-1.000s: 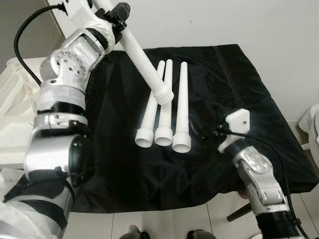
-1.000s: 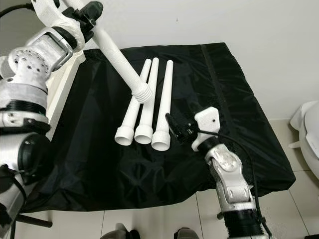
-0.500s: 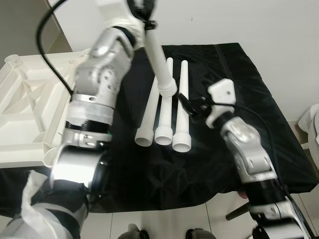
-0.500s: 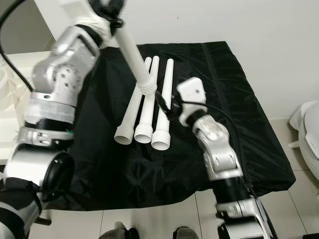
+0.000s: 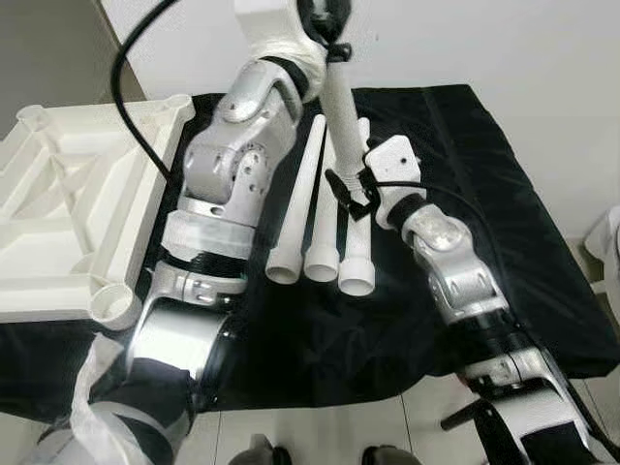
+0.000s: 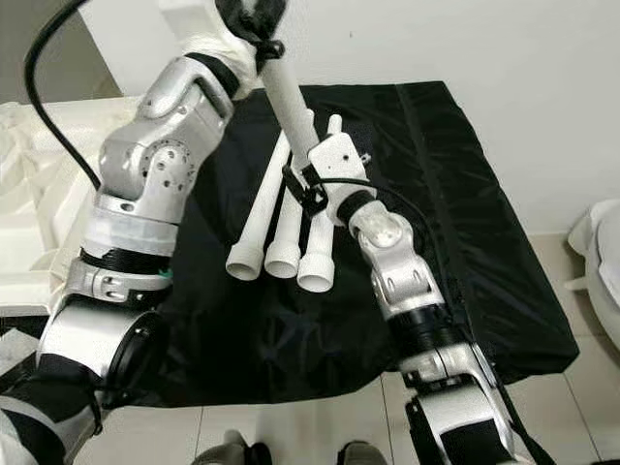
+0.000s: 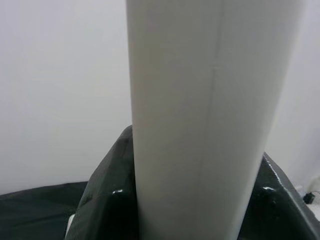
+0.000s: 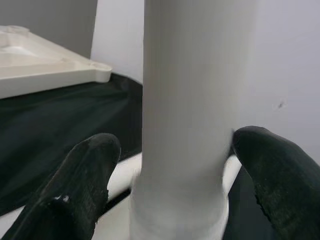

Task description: Building children table

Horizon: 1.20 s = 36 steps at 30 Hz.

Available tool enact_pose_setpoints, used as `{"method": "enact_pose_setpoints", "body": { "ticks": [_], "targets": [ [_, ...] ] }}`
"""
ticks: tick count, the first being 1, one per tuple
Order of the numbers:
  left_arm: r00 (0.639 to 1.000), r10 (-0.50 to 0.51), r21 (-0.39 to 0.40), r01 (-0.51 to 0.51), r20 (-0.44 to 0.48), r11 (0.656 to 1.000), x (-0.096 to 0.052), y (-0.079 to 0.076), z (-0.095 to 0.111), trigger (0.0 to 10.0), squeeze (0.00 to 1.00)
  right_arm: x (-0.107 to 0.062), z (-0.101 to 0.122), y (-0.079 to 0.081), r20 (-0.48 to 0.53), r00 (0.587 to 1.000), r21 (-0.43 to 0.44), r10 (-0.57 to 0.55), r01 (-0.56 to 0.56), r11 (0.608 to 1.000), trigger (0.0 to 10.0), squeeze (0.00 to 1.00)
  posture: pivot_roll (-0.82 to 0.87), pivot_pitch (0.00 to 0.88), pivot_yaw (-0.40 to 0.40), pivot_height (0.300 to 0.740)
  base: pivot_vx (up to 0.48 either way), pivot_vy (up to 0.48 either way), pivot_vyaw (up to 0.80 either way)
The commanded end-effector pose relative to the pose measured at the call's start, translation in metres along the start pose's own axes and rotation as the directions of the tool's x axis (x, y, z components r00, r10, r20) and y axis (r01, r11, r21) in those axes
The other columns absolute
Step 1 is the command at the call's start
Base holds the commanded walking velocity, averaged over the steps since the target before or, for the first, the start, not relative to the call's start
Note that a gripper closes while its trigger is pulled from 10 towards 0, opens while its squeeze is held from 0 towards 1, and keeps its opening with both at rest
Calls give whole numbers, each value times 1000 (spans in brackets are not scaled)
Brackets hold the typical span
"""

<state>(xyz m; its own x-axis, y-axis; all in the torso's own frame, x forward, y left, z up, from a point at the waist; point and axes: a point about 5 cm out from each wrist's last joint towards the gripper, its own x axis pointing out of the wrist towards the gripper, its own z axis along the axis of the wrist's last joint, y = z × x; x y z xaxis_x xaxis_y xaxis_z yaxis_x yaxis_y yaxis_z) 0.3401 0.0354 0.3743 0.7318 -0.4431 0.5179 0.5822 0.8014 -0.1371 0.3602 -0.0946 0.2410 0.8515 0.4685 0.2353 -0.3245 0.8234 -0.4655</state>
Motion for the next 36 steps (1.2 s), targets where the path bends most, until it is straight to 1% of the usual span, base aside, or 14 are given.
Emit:
{"method": "enact_pose_setpoints", "body": {
  "ticks": [1,2,10,16,17,18,19,20,21,22,23,24,30,36],
  "targets": [
    [1000,0,17,0,13,1000,-1,-3,4,10000,0,6,3,3,14,1000,-39,0,1,999,10000,0,-115,82,101,740,0,0,0],
    [1000,-2,15,2,12,1000,-2,-4,3,10000,0,9,4,2,18,1000,-54,-9,10,998,10000,0,-115,82,101,740,0,0,0],
    [1000,-12,2,12,11,1000,0,-8,3,10000,0,18,8,-2,26,1000,-77,-18,20,997,10000,0,-112,84,95,740,0,0,0],
    [1000,-16,-3,16,14,1000,-1,-11,3,10000,0,20,7,-2,23,1000,-80,-18,19,997,10000,0,-109,84,93,740,0,0,0],
    [1000,-18,-5,18,15,1000,-1,-13,3,10000,0,23,6,-1,30,999,-76,-21,23,997,8863,0,-108,84,92,740,0,0,0],
    [1000,-18,-5,18,15,1000,-1,-13,3,10000,0,23,6,-1,30,999,-76,-21,23,997,8863,0,-108,84,92,740,0,0,0],
    [1000,-21,-3,21,17,1000,-2,-15,4,10000,0,25,5,0,35,999,-72,-23,25,997,5608,0,-107,84,92,740,0,0,0],
    [1000,-21,-3,21,17,1000,-2,-15,4,10000,0,25,5,0,35,999,-72,-23,25,997,5608,0,-107,84,92,740,0,0,0],
    [1000,-23,-4,23,17,1000,-2,-16,4,10000,0,26,4,0,32,999,-67,-25,27,997,4000,0,-106,84,92,740,0,0,0],
    [1000,-25,-3,25,18,1000,-2,-16,4,10000,0,26,4,1,30,999,-60,-29,30,998,3686,0,-105,84,93,740,0,0,0],
    [1000,-25,-3,25,18,1000,-2,-16,4,10000,0,26,4,1,30,999,-60,-29,30,998,3686,0,-105,84,93,740,0,0,0],
    [999,-26,-3,26,19,1000,-2,-17,5,10000,0,26,3,1,24,999,-48,-36,37,998,0,0,-105,83,92,740,0,0,0],
    [1000,-27,-1,27,16,1000,-2,-20,5,10000,0,25,-4,1,-5,999,-8,-52,52,999,0,0,-105,84,94,740,0,0,0],
    [1000,-27,-2,27,12,1000,-2,-20,4,10000,0,25,-7,0,-16,997,7,-70,70,998,0,0,-106,84,95,740,0,0,0]
  ]
}}
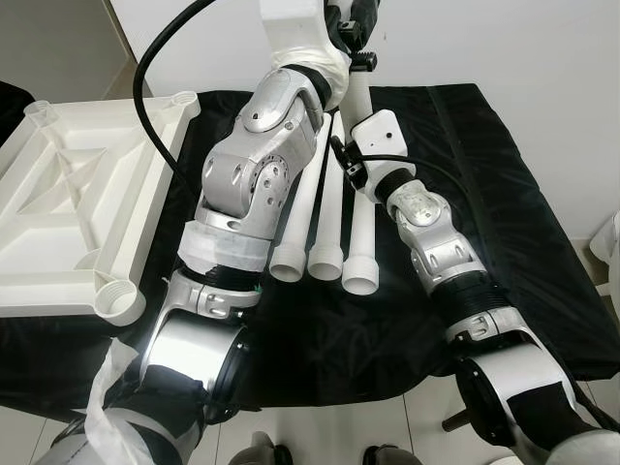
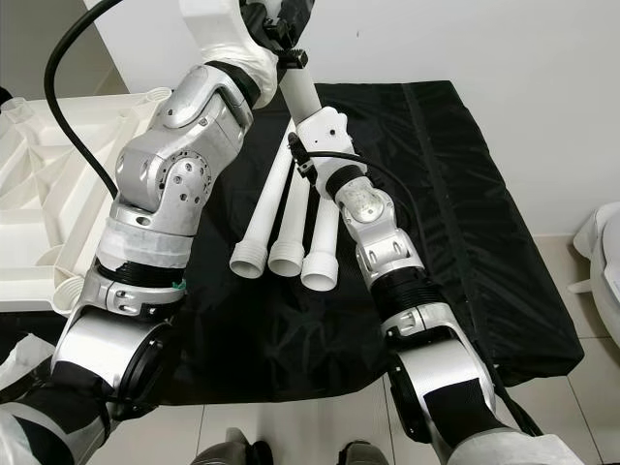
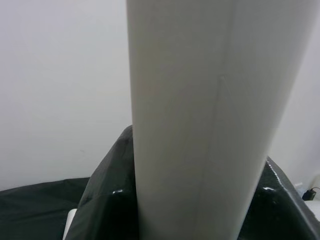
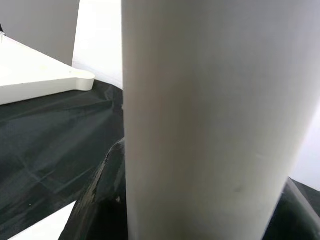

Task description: Building children table

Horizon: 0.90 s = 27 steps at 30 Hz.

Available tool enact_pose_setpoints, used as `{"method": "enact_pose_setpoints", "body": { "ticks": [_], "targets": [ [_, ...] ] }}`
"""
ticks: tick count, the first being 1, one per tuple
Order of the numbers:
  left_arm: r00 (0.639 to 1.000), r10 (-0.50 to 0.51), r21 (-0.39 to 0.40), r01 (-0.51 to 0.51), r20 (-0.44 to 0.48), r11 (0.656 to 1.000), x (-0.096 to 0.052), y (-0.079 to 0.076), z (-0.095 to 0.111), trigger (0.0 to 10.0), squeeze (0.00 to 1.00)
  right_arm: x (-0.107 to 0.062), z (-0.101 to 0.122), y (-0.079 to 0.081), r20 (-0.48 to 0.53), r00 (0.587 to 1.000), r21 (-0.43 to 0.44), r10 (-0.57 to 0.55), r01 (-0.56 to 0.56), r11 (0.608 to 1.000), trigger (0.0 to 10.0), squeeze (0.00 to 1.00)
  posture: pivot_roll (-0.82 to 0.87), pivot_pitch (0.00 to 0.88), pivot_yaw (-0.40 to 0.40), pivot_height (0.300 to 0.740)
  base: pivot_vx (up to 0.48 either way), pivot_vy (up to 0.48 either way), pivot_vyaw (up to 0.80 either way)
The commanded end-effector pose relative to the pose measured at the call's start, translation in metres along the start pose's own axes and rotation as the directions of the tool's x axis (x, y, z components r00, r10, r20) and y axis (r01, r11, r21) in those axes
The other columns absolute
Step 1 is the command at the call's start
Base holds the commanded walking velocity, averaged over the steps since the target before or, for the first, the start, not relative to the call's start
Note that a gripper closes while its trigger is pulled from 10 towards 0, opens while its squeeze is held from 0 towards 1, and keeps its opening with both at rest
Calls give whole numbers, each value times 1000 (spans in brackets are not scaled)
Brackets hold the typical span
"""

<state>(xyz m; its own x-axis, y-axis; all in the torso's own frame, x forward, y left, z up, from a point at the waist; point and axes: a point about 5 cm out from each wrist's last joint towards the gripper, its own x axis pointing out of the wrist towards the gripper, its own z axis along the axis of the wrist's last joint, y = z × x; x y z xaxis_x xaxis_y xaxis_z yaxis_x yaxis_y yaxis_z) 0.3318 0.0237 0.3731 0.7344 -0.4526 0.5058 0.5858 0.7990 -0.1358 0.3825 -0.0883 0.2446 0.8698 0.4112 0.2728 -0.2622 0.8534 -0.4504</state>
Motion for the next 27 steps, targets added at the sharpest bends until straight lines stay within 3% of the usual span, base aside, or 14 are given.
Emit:
{"method": "enact_pose_setpoints", "body": {
  "ticks": [1,2,3,6,13,14,15,19,20,21,22,27],
  "targets": [
    [999,-22,-1,22,27,1000,-1,-6,6,10000,0,2,-3,4,-22,1000,11,1,0,1000,0,0,-106,84,95,740,0,0,0],
    [999,-25,-22,26,23,999,-1,-7,5,10000,0,2,-5,2,-34,999,21,-30,30,999,1569,0,-106,84,95,740,0,0,0],
    [1000,-25,-35,25,7,999,-1,-7,2,10000,0,2,-6,0,-39,998,57,-47,49,997,10000,0,-107,85,96,740,0,0,0],
    [999,-18,-45,16,-43,999,-2,-5,-7,10000,0,1,-6,-2,-41,995,126,-87,91,988,10000,0,-110,85,97,740,0,0,0],
    [999,-6,-30,4,-53,1000,-4,-1,-12,10000,0,-2,-7,0,-38,996,147,-86,90,985,10000,0,-114,86,95,740,0,0,0],
    [998,-7,-33,6,-55,999,-3,-1,-13,10000,333,-3,-7,1,-38,996,142,-85,89,986,10000,0,-118,85,94,740,0,0,0],
    [998,-12,-40,10,-58,999,-3,-1,-13,10000,1000,-3,-7,1,-37,996,141,-85,89,986,10000,0,-119,83,93,740,0,0,0],
    [997,-23,-51,19,-68,999,-4,-3,-16,10000,1000,-2,-6,0,-33,996,139,-87,91,986,10000,0,-120,79,89,740,0,0,0],
    [997,-24,-50,21,-69,999,-4,-3,-16,10000,722,-2,-5,0,-32,996,140,-88,91,986,10000,0,-121,77,89,740,0,0,0],
    [997,-24,-50,21,-69,999,-4,-3,-16,10000,722,-2,-5,0,-32,996,140,-88,91,986,10000,0,-121,77,89,740,0,0,0],
    [997,-26,-48,22,-70,999,-4,-3,-16,10000,0,-2,-5,0,-33,996,141,-88,92,986,10000,0,-120,76,87,740,0,0,0],
    [997,-26,-35,24,-68,999,-4,-3,-15,10000,0,-2,-6,1,-39,995,138,-89,94,986,10000,0,-119,71,84,740,0,0,0]
  ]
}}
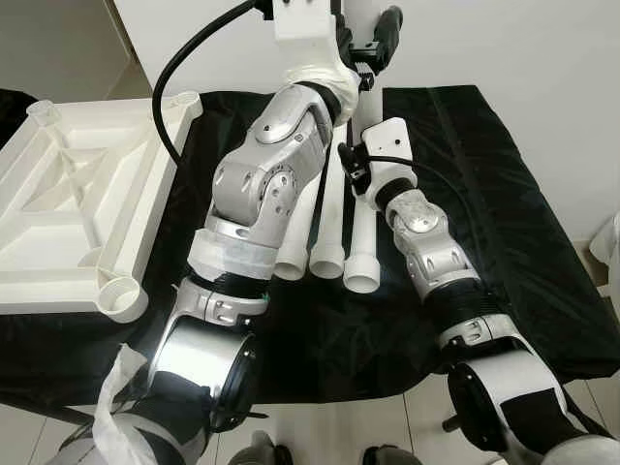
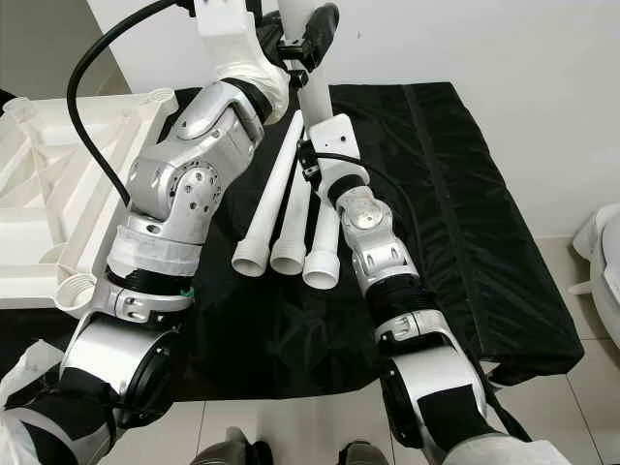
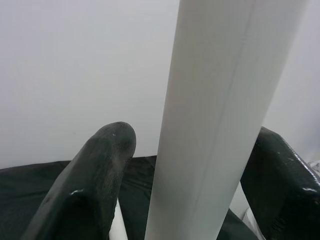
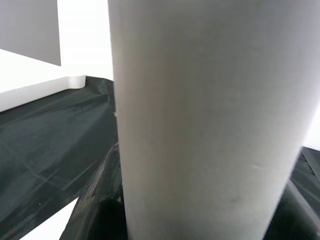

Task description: Building children table

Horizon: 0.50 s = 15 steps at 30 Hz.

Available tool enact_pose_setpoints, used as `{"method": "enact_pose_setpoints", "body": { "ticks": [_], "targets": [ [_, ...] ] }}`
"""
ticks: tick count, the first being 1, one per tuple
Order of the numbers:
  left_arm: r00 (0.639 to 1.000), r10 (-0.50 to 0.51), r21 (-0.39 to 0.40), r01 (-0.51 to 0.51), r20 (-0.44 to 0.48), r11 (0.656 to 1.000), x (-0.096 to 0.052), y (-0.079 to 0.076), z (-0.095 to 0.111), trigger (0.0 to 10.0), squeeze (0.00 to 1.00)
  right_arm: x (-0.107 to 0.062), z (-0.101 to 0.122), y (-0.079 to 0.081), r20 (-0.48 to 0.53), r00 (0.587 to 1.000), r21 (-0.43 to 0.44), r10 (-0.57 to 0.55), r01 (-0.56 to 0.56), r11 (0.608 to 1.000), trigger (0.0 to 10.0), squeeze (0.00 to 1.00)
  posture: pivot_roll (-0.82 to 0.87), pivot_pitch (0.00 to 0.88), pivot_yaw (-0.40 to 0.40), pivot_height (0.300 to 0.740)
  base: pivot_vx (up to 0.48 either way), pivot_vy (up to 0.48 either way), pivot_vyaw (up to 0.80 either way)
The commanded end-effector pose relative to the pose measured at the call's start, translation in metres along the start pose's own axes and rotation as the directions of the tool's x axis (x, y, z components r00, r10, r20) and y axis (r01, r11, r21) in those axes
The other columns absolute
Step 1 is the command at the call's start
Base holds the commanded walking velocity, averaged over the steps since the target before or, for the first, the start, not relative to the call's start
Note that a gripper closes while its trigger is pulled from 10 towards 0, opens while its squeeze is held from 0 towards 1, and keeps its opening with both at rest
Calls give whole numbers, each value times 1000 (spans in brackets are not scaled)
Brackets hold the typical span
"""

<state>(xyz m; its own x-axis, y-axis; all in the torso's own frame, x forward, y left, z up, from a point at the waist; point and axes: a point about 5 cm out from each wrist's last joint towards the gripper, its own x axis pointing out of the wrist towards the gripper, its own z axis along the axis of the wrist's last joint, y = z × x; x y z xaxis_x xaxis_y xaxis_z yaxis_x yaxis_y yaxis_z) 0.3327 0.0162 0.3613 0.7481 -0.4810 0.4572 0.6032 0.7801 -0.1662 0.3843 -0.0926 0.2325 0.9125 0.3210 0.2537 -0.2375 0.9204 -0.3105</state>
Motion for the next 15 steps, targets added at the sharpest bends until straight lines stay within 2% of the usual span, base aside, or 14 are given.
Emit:
{"method": "enact_pose_setpoints", "body": {
  "ticks": [1,3,7,8,11,15],
  "targets": [
    [1000,-17,12,17,-3,1000,-3,1,-1,10000,0,0,4,0,13,1000,31,-21,20,999,10000,0,-120,67,83,740,0,0,0],
    [1000,-18,17,18,3,1000,-3,1,-1,10000,0,-1,2,-1,3,1000,47,-31,31,998,10000,0,-120,67,83,740,0,0,0],
    [995,-93,-6,94,46,996,-13,-1,3,10000,0,-6,-4,-9,-25,994,131,-106,109,985,10000,0,-129,62,82,740,0,0,0],
    [995,-93,-6,94,46,996,-13,-1,3,10000,0,-6,-4,-9,-25,994,131,-106,109,985,10000,0,-129,62,82,740,0,0,0],
    [981,-192,-11,192,38,981,-26,-11,-1,10000,0,-9,-8,-12,-49,990,156,-136,142,978,10000,0,-132,60,84,740,0,0,0],
    [976,-214,-14,215,24,977,-30,-14,-5,10000,0,-10,-11,-14,-68,986,160,-153,162,974,10000,0,-134,61,85,740,0,0,0]
  ]
}}
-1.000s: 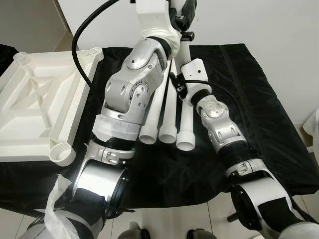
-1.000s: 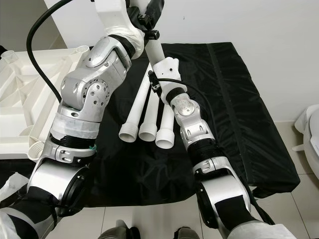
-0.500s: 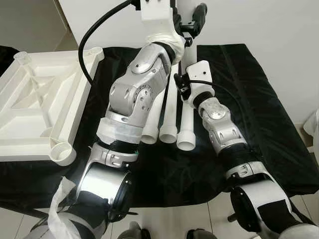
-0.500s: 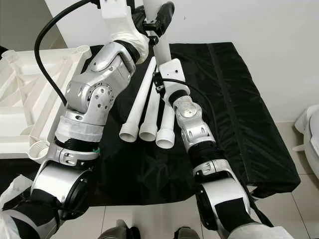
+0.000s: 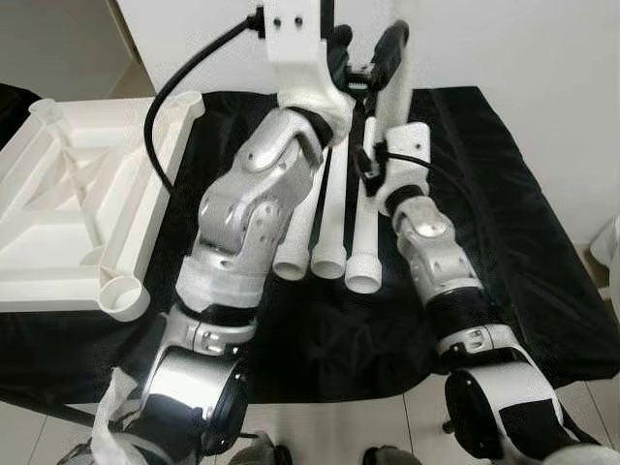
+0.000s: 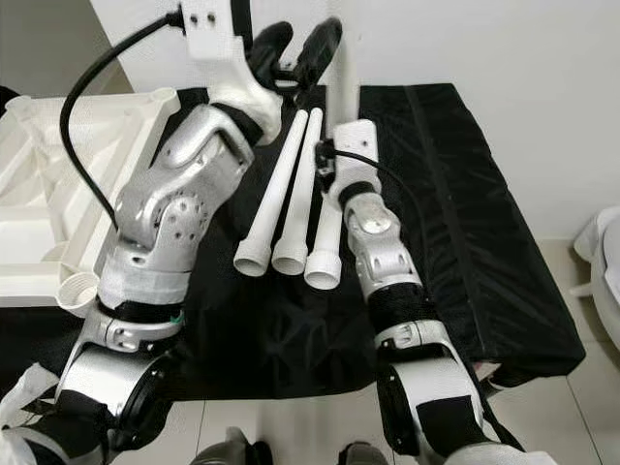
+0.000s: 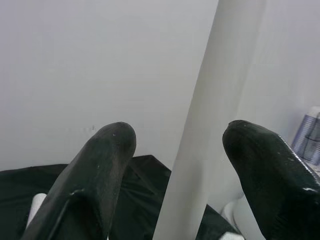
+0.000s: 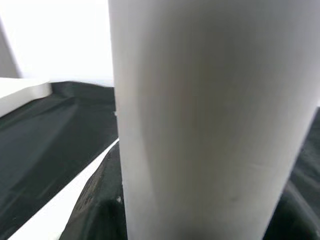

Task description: Building children table

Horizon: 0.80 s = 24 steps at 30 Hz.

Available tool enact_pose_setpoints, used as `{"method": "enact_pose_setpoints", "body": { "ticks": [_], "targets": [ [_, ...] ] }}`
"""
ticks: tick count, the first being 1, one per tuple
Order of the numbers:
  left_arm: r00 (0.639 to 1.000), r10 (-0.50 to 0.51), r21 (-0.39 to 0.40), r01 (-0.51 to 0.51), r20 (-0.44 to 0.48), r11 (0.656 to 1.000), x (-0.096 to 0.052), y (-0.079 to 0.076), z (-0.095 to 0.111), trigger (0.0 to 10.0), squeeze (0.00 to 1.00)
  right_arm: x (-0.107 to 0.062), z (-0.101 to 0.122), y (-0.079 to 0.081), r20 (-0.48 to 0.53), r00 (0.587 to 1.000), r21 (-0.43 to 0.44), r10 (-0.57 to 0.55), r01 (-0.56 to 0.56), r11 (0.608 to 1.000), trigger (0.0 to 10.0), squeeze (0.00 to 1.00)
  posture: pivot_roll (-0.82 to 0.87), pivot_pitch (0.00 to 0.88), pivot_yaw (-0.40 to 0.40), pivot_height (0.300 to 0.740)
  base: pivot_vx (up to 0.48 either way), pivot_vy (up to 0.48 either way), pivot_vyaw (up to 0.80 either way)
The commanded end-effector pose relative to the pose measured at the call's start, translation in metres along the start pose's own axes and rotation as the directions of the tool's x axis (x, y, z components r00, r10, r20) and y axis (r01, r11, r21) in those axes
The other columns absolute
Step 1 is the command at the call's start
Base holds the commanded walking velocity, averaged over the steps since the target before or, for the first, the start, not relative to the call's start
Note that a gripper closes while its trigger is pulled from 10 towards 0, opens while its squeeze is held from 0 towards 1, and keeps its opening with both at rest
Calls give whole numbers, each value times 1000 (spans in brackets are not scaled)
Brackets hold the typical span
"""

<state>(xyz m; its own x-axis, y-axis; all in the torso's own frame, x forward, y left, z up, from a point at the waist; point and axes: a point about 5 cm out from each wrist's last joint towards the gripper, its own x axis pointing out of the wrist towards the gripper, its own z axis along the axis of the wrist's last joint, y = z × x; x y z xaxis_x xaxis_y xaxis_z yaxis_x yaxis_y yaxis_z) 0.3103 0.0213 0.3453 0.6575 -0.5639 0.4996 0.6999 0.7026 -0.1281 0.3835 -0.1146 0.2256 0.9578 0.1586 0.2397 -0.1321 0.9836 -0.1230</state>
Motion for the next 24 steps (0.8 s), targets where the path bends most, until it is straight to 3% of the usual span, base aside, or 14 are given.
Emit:
{"method": "enact_pose_setpoints", "body": {
  "ticks": [1,7,10,11,13,16,24],
  "targets": [
    [995,-97,9,97,-16,995,-4,-9,-2,10000,0,-2,-3,1,-16,1000,29,-15,15,999,10000,0,-135,59,84,740,0,0,0],
    [997,-53,38,55,-50,998,-8,-2,-10,10000,0,-6,-6,-7,-31,997,87,-70,72,994,10000,0,-134,60,84,740,0,0,0],
    [994,80,108,-71,-76,992,-17,27,-22,10000,0,-16,4,-18,89,990,145,-113,99,984,10000,0,-133,61,87,740,0,0,0],
    [994,80,108,-71,-76,992,-17,27,-22,10000,0,-16,4,-18,89,990,145,-113,99,984,10000,0,-133,61,87,740,0,0,0],
    [974,191,119,-177,-123,977,-29,50,-33,10000,0,-24,10,-22,156,980,171,-126,99,980,10000,0,-134,67,90,740,0,0,0],
    [942,289,170,-261,-168,950,-47,74,-44,10000,0,-34,10,-26,173,975,177,-138,108,978,10000,0,-135,77,91,740,0,0,0],
    [913,358,241,-309,-197,920,-65,86,-52,10000,0,-44,6,-24,151,983,146,-100,78,986,10000,0,-140,98,97,740,0,0,0]
  ]
}}
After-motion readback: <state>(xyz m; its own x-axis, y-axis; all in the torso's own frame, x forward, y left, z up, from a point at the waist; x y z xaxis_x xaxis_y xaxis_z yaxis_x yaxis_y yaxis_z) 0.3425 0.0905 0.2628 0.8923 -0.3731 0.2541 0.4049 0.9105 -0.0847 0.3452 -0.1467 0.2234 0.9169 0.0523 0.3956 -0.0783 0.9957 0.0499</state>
